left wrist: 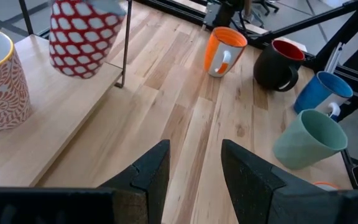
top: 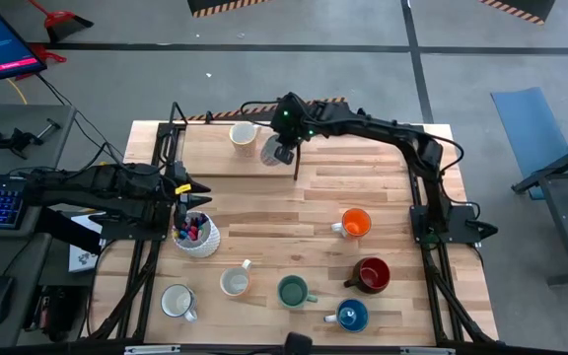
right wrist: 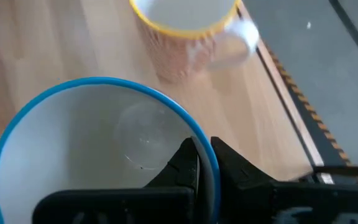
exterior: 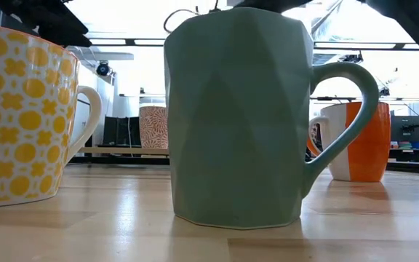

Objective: Place coffee mugs
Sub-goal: Put the red patterned mug on the shelf

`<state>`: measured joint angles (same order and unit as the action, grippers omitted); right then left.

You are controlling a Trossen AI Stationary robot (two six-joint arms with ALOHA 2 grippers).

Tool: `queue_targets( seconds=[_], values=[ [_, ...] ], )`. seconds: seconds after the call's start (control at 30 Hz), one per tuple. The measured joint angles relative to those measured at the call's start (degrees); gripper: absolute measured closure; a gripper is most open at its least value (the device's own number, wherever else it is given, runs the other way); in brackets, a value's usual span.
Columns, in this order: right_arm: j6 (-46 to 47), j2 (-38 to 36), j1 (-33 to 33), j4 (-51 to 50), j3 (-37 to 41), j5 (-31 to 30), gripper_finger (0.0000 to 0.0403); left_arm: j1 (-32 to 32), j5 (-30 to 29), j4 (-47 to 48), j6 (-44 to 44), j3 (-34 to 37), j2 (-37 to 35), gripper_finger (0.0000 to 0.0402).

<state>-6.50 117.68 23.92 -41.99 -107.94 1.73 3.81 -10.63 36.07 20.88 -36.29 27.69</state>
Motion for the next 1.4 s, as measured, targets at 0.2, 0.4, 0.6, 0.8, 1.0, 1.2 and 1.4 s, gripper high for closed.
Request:
queue_targets(
  seconds=[0.2, 0.4, 0.6, 0.8, 1.0, 1.2, 1.4],
  values=[
    [-0.2, 1.3, 0.2, -0.9, 0.0, 0.3, 0.0403, 0.0, 0.0, 0.0, 0.0, 0.0, 0.0, 0.0268],
    [-1.5, 1.7, 0.2, -1.6, 0.0, -0.9, 0.0403, 0.0, 0.0, 0.0, 0.0, 0.0, 0.0, 0.0268],
    [-1.5, 1.7, 0.3, -1.6, 0.0, -1.8, 0.0403, 0.0, 0.0, 0.0, 0.0, 0.0, 0.0, 0.0268],
    [-1.5, 1.7, 0.3, -1.8, 0.0, -1.4, 0.0403, 0.0, 0.0, 0.0, 0.0, 0.0, 0.0, 0.0268],
    [-2.3, 1.9, 0.0, -2.3, 0.0, -1.3, 0.0403, 0.0, 0.0, 0.0, 0.0, 0.0, 0.0, 0.0268],
    [-2.3, 2.0, -0.1, -2.3, 0.0, -1.3, 0.0403, 0.0, 0.0, 0.0, 0.0, 0.0, 0.0, 0.0268],
    [-2.6, 2.0, -0.4, -2.3, 0.0, -1.7, 0.0399, 0.0, 0.0, 0.0, -0.1, 0.0, 0.0, 0.0268]
  ],
)
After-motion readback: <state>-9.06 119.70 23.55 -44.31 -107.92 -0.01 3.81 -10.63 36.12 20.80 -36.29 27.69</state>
